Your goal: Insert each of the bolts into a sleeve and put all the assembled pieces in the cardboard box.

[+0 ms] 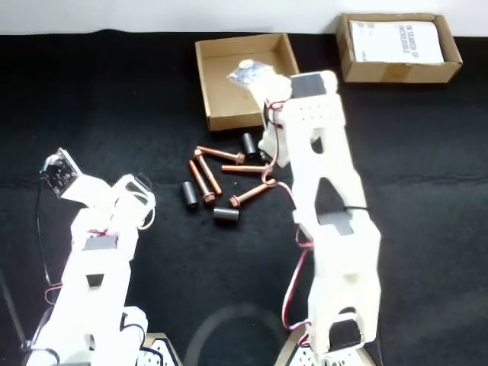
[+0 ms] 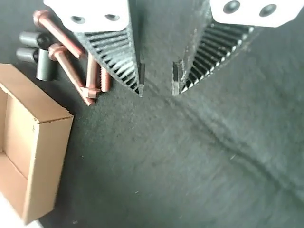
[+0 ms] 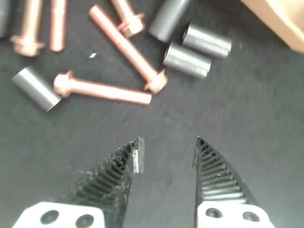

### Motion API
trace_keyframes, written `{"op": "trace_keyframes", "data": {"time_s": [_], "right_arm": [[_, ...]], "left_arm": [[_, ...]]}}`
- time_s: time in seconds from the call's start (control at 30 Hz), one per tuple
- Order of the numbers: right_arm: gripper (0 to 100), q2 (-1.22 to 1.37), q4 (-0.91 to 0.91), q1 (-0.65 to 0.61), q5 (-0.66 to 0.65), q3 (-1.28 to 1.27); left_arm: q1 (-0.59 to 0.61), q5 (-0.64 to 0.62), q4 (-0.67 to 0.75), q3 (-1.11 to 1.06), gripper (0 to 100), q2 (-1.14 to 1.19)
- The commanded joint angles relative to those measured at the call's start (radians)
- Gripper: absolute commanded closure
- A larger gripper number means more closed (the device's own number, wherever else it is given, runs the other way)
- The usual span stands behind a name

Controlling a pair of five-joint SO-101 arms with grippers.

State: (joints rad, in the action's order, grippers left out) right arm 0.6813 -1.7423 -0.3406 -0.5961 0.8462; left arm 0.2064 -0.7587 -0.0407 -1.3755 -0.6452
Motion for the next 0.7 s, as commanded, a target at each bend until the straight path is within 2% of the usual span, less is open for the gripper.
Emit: {"op": "trace_keyframes", "data": {"time_s": [0.0, 0.2, 0.37, 0.53, 0.67], "right_arm": [[82.9, 0.154, 0.033, -0.013, -0.035, 0.193], [82.9, 0.369, 0.039, -0.013, -0.097, 0.427], [82.9, 0.458, 0.041, -0.027, -0.155, 0.545], [82.9, 0.463, 0.073, -0.061, -0.239, 0.573], [82.9, 0.479, 0.087, -0.082, -0.256, 0.565]], "left_arm": [[0.010, 0.025, 0.158, 0.005, 88, 0.082], [0.071, 0.021, 0.198, 0.087, 88, 0.242], [0.073, 0.021, 0.198, 0.096, 88, 0.255], [0.076, 0.021, 0.198, 0.096, 88, 0.257], [0.076, 0.021, 0.198, 0.097, 88, 0.257]]}}
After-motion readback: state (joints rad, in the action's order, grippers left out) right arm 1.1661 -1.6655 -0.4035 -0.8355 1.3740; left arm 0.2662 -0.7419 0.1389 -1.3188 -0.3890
